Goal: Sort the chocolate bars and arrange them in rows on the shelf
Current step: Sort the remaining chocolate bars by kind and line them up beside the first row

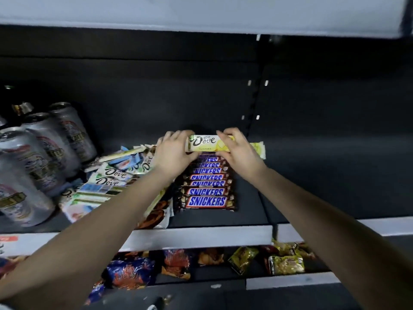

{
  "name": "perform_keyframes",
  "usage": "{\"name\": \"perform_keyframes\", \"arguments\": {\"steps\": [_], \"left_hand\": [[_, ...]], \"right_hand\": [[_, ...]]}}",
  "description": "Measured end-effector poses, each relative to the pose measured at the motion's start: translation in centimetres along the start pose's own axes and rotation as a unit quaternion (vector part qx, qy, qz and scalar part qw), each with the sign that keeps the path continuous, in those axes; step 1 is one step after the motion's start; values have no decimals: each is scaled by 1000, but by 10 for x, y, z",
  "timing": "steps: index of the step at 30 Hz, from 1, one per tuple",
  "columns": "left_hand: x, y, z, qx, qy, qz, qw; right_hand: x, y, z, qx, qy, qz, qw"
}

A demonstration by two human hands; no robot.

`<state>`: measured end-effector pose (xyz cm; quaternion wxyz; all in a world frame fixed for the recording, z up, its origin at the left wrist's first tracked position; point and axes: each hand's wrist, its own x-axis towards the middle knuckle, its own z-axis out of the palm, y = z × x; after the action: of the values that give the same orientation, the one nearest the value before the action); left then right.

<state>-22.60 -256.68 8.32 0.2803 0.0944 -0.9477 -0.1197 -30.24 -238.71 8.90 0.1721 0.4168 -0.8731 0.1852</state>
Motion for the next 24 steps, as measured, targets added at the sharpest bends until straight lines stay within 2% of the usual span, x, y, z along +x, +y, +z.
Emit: {"name": "perform_keyframes", "arguments": {"steps": [10, 13, 16, 19, 24], "left_hand": [[17, 82, 39, -68, -49, 58, 995], [17, 91, 48, -88, -77, 74, 990], [16, 91, 56, -84, -152, 91, 981], [18, 85, 58, -57, -221, 66, 971], [27, 65, 60, -34, -240, 23, 970]], "right_hand": [[-52, 67, -24, -67, 78, 58, 993], [-61, 76, -22, -55, 60, 87, 993], [-69, 83, -15, -51, 25, 111, 992], [-73, 91, -5, -53, -24, 133, 989], [-69, 97, 10, -45, -65, 154, 985]]}}
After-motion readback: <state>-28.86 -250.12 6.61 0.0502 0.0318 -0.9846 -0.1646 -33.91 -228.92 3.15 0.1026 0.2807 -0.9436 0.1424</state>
